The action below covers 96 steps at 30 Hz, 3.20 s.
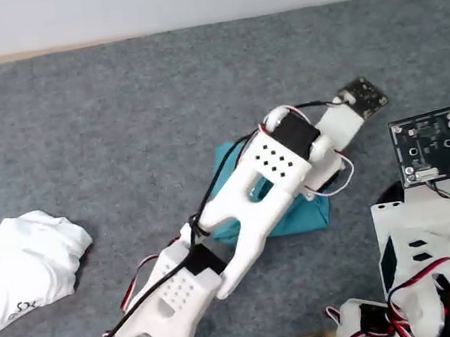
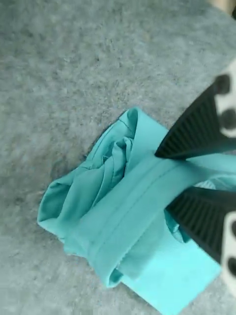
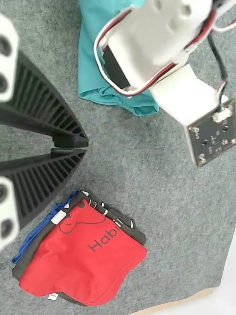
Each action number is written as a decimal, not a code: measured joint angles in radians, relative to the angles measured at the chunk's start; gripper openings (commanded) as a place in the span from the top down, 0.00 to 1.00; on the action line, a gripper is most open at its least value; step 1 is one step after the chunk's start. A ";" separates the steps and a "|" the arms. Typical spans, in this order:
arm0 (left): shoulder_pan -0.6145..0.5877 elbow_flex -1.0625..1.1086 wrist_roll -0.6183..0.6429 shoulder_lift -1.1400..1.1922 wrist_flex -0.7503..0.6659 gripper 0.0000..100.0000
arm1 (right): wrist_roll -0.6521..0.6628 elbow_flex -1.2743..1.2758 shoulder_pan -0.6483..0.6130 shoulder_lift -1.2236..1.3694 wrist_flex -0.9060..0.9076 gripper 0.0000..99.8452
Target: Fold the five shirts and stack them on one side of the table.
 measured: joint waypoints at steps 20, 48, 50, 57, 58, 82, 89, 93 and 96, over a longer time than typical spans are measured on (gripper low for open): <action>-0.213 0.063 0.000 -0.192 0.000 0.89 | 0.000 0.000 0.000 0.000 0.000 0.99; -1.091 1.117 -0.118 -1.181 0.000 0.99 | -0.459 0.166 -0.325 0.563 -0.153 0.94; -1.154 1.154 -0.140 -1.198 0.000 0.99 | -0.537 0.135 -0.370 0.644 -0.164 0.90; -1.312 1.264 -0.153 -1.204 0.000 0.99 | -0.738 0.120 -0.443 0.898 -0.313 0.85; -1.316 1.281 -0.153 -1.206 0.000 0.99 | -0.743 0.120 -0.450 0.925 -0.342 0.85; -1.323 1.384 -0.153 -1.208 -0.035 0.99 | -0.746 0.089 -0.505 1.151 -0.634 0.85; -1.323 1.430 -0.153 -1.208 -0.075 0.99 | -0.746 0.089 -0.505 1.204 -0.649 0.85; -1.323 1.430 -0.153 -1.208 -0.080 0.99 | -0.746 0.089 -0.505 1.266 -0.649 0.85; -1.323 1.430 -0.153 -1.208 -0.081 0.99 | -0.746 0.089 -0.505 1.274 -0.649 0.89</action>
